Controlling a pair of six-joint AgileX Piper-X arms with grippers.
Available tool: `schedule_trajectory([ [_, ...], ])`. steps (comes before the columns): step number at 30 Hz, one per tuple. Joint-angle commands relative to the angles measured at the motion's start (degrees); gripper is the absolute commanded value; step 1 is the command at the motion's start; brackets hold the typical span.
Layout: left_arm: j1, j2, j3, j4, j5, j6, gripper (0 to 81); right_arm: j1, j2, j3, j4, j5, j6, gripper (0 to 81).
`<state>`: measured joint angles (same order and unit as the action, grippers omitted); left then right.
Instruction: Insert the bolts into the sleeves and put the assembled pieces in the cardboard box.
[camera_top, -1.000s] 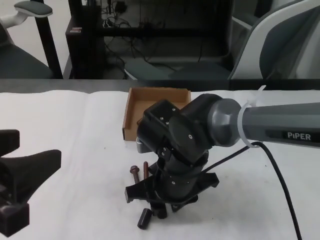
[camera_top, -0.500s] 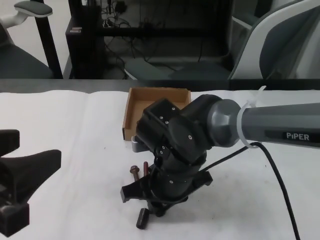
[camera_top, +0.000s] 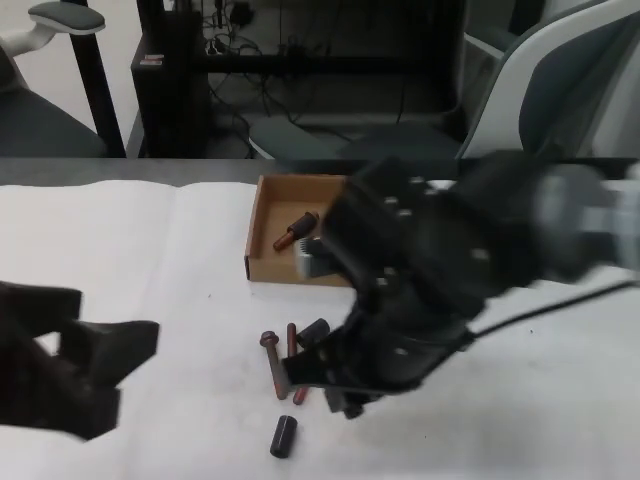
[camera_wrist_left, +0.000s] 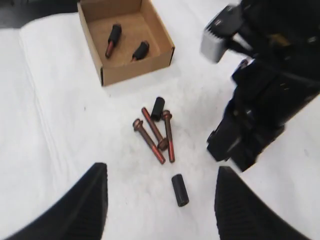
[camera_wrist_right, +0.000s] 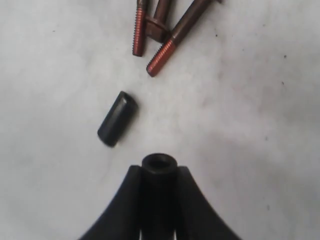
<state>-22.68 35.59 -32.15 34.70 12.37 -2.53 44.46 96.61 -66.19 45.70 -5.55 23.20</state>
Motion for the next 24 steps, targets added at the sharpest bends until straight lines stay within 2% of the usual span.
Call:
schedule_trajectory([
  [1, -0.2, 5.1, 0.0, -2.0, -0.8, -4.1, 62.0, 0.2, -7.4, 5.0, -1.6, 0.2, -0.4, 0.4],
  [11, -0.8, 23.4, -2.3, -11.0, -1.6, -24.3, 59.9, -0.8, -30.4, 20.4, -1.7, 0.1, 0.4, 0.4],
  [17, -6.2, 34.4, -8.1, -11.0, -6.4, -31.3, 49.3, -0.8, -41.0, 23.4, 0.7, 0.2, 1.4, 0.4],
  [24, -13.3, 47.1, -17.9, -6.4, -13.2, -36.1, 49.1, -0.8, -46.2, 23.4, 1.6, 0.1, 1.4, 0.4],
])
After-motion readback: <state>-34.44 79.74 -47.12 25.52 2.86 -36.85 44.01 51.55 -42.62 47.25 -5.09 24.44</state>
